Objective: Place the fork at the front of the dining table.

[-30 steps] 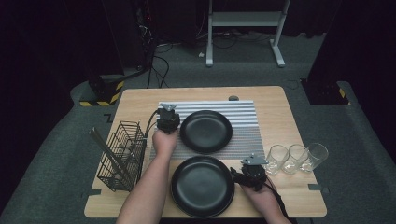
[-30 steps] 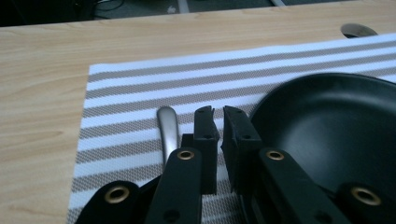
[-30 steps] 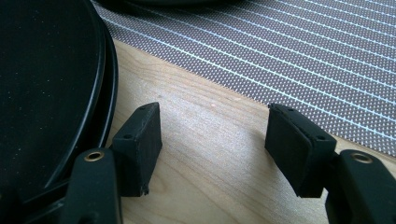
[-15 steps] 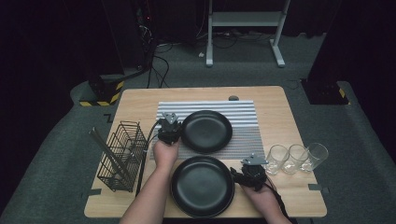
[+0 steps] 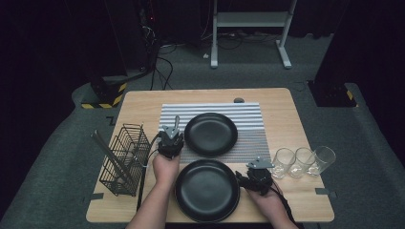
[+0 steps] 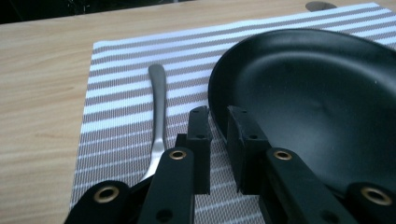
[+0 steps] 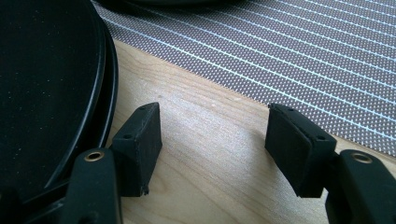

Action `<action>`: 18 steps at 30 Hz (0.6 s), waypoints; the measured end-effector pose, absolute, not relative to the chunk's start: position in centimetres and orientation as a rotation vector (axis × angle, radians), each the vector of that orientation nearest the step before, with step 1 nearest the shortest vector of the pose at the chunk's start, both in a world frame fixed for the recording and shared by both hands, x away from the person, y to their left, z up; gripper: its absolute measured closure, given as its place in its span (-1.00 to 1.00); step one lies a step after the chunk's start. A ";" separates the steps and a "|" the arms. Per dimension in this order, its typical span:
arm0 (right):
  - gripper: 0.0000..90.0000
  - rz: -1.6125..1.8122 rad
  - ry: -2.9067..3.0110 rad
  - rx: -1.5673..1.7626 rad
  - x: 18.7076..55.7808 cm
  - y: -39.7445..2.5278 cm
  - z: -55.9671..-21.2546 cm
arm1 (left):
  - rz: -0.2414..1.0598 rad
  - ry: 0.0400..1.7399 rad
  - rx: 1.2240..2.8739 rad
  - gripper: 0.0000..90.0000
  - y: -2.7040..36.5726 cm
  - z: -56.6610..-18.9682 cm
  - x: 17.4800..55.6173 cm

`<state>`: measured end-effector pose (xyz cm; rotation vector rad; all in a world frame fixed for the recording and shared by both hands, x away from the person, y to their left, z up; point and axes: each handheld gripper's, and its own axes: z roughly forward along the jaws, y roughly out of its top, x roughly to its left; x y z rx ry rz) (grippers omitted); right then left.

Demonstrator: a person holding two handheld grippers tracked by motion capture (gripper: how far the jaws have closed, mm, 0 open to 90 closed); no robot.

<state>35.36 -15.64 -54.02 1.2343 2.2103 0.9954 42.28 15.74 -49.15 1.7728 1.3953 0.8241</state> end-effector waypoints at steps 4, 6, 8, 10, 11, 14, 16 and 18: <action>-0.20 0.995 2.210 1.233 35.4 -15.6 -54.0 | 0.826 1.395 1.775 0.73 16.2 -49.7 41.2; -0.20 0.995 2.211 1.236 35.4 -15.6 -54.0 | 0.838 1.387 1.788 0.70 16.2 -50.0 40.7; -0.20 0.995 2.211 1.235 35.4 -15.6 -54.0 | 0.853 1.381 1.800 0.68 16.2 -50.2 40.3; -0.20 0.995 2.211 1.235 35.4 -15.6 -54.0 | 0.842 1.383 1.808 0.64 16.4 -50.4 39.8; -0.20 0.995 2.211 1.235 35.4 -15.6 -54.0 | 0.842 1.385 1.806 0.62 16.5 -50.5 39.6; -0.20 0.996 2.210 1.237 35.3 -15.6 -54.0 | 0.847 1.382 1.813 0.56 16.8 -50.8 38.9; -0.20 0.995 2.211 1.235 35.4 -15.6 -54.0 | 0.850 1.383 1.821 0.51 17.1 -51.1 38.5; -0.20 0.996 2.211 1.235 35.4 -15.6 -54.0 | 0.844 1.387 1.822 0.48 17.4 -51.3 38.2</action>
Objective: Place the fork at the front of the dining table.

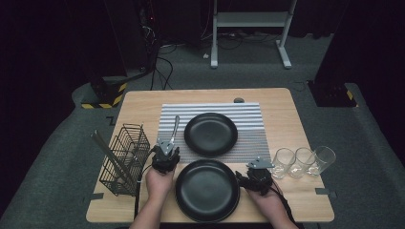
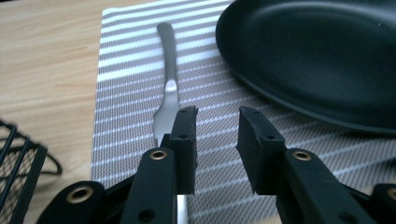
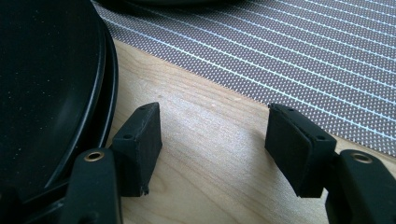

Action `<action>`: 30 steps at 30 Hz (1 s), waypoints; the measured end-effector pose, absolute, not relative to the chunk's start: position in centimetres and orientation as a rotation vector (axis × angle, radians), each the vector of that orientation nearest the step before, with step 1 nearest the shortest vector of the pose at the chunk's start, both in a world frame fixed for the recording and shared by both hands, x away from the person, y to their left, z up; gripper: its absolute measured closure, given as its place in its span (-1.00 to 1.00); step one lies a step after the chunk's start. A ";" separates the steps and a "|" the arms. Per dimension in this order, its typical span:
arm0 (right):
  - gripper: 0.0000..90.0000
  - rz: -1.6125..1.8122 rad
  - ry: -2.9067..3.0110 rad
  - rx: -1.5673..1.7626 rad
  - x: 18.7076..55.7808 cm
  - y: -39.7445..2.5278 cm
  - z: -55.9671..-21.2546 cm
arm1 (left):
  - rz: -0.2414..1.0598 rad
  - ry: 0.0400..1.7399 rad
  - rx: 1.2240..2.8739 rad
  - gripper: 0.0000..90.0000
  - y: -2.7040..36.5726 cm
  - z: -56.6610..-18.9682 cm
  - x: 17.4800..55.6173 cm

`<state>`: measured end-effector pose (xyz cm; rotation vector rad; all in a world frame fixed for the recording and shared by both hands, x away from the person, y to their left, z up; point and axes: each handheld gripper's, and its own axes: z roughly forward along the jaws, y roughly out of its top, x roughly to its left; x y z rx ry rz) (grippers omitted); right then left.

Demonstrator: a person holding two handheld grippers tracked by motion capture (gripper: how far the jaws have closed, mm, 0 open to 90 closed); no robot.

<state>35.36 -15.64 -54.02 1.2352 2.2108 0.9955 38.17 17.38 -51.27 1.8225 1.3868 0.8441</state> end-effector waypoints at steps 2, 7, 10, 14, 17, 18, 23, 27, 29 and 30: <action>-0.20 0.995 2.211 1.235 35.4 -15.6 -54.0 | 0.844 1.393 1.838 0.43 17.6 -51.6 37.9; -0.20 0.995 2.210 1.235 35.4 -15.6 -54.0 | 0.860 1.399 1.854 0.39 18.3 -52.1 37.5; -0.20 0.995 2.210 1.235 35.4 -15.6 -54.0 | 0.855 1.416 1.867 0.38 18.8 -52.5 37.5; -0.20 0.995 2.210 1.235 35.4 -15.6 -54.0 | 0.840 1.434 1.875 0.38 19.1 -53.0 37.5; -0.20 0.995 2.210 1.235 35.4 -15.6 -54.0 | 0.825 1.448 1.887 0.41 19.4 -53.3 37.6; -0.20 0.996 2.210 1.237 35.3 -15.6 -54.0 | 0.815 1.448 1.878 0.42 19.4 -53.4 37.6; -0.20 0.995 2.210 1.237 35.3 -15.6 -54.0 | 0.762 1.461 1.855 0.43 19.9 -53.3 37.7; -0.20 0.995 2.210 1.237 35.3 -15.6 -54.0 | 0.738 1.462 1.845 0.47 20.1 -53.4 37.8; -0.20 0.995 2.210 1.237 35.3 -15.6 -54.0 | 0.731 1.457 1.846 0.50 20.1 -53.3 37.8; -0.20 0.995 2.210 1.237 35.3 -15.6 -54.0 | 0.726 1.455 1.847 0.52 20.2 -53.3 37.8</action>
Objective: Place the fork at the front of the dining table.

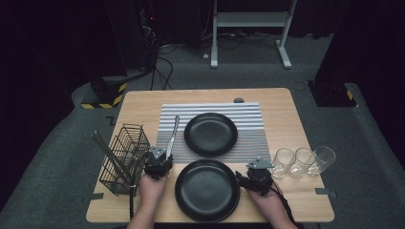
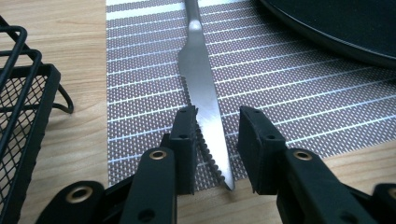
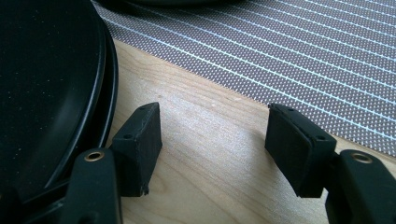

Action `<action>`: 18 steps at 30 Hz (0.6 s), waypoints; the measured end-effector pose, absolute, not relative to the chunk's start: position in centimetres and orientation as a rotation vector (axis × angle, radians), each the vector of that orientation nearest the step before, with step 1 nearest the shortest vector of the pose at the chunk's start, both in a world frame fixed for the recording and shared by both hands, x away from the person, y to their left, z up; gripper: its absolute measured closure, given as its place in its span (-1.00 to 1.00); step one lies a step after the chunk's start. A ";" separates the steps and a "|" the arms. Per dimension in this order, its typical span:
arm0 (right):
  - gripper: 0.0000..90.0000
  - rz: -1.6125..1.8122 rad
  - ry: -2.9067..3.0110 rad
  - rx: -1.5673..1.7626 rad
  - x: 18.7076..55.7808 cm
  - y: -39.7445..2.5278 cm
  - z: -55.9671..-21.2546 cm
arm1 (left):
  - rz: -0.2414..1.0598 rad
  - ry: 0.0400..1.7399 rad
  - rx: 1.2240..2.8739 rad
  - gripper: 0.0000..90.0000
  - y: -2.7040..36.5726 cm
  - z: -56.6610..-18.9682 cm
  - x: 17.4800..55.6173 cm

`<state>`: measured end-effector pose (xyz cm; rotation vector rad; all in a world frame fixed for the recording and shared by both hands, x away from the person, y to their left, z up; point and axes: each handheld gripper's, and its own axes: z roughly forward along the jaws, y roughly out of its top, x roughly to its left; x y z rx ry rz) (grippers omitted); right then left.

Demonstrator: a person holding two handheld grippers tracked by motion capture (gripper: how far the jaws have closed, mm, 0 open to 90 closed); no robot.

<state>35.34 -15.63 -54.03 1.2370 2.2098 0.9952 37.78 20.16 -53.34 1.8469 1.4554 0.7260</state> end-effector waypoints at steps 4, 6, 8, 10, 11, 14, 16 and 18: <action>-0.20 0.996 2.210 1.238 35.3 -15.6 -54.0 | 0.725 1.440 1.857 0.54 20.1 -53.3 37.7; -0.20 0.996 2.210 1.238 35.3 -15.6 -54.0 | 0.720 1.428 1.864 0.55 20.0 -53.4 37.7; -0.20 0.996 2.210 1.237 35.3 -15.6 -54.0 | 0.717 1.411 1.874 0.56 19.9 -53.4 37.6; -0.20 0.995 2.210 1.237 35.3 -15.6 -54.0 | 0.716 1.405 1.877 0.56 19.8 -53.4 37.6; -0.20 0.996 2.210 1.237 35.3 -15.6 -54.0 | 0.711 1.401 1.881 0.56 19.8 -53.4 37.6; -0.20 0.995 2.210 1.237 35.3 -15.6 -54.0 | 0.708 1.401 1.877 0.55 19.7 -53.4 37.6; -0.20 0.996 2.210 1.238 35.3 -15.6 -54.0 | 0.706 1.406 1.870 0.55 19.7 -53.4 37.7; -0.20 0.996 2.210 1.238 35.3 -15.6 -54.0 | 0.703 1.403 1.865 0.55 19.7 -53.4 37.7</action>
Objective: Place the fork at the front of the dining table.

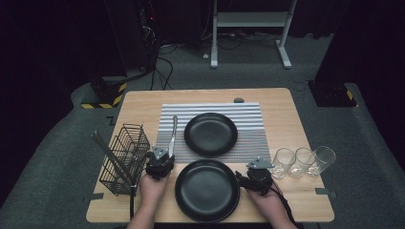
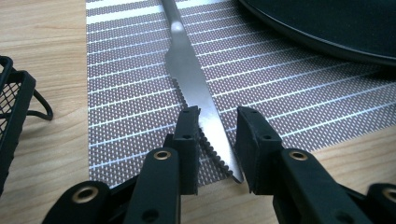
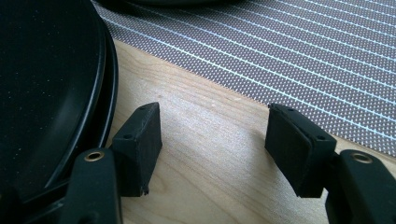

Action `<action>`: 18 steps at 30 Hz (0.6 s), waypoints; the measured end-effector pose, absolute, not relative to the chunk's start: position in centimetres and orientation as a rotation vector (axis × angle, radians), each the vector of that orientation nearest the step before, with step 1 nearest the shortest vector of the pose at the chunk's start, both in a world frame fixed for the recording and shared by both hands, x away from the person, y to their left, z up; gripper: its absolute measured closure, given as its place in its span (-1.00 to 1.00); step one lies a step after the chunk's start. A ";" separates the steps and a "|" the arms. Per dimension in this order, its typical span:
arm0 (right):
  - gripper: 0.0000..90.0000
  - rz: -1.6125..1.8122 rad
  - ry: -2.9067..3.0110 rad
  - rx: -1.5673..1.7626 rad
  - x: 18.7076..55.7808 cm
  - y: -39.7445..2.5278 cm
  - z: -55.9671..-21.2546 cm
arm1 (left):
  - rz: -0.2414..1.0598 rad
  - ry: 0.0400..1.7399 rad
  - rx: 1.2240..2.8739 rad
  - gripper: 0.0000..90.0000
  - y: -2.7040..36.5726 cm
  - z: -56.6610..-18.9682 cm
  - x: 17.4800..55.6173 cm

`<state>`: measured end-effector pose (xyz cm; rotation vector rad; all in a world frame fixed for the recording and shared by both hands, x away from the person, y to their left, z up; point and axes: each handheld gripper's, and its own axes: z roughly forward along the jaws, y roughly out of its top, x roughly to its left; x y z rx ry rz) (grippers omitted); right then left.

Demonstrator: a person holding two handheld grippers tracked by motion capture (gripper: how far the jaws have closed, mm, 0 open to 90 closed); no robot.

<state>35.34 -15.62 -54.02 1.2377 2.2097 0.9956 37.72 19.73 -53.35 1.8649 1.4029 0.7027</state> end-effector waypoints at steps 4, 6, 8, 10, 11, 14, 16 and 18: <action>-0.20 0.995 2.210 1.237 35.3 -15.6 -54.0 | 0.707 1.404 1.865 0.54 19.6 -53.3 37.8; -0.20 0.996 2.210 1.237 35.3 -15.6 -54.0 | 0.705 1.416 1.857 0.54 19.7 -53.3 37.9; -0.20 0.996 2.210 1.238 35.3 -15.6 -54.0 | 0.700 1.427 1.851 0.54 19.9 -53.3 37.9; -0.20 0.996 2.210 1.237 35.3 -15.6 -54.0 | 0.699 1.431 1.845 0.57 19.9 -53.3 38.0; -0.20 0.996 2.210 1.238 35.3 -15.6 -54.0 | 0.701 1.432 1.845 0.58 19.9 -53.3 38.0; -0.20 0.995 2.210 1.237 35.3 -15.6 -54.0 | 0.698 1.434 1.845 0.60 20.0 -53.3 38.0; -0.20 0.996 2.210 1.238 35.3 -15.6 -54.0 | 0.697 1.428 1.847 0.59 19.9 -53.3 38.0; -0.20 0.996 2.210 1.238 35.3 -15.6 -54.0 | 0.700 1.425 1.847 0.57 19.9 -53.3 38.0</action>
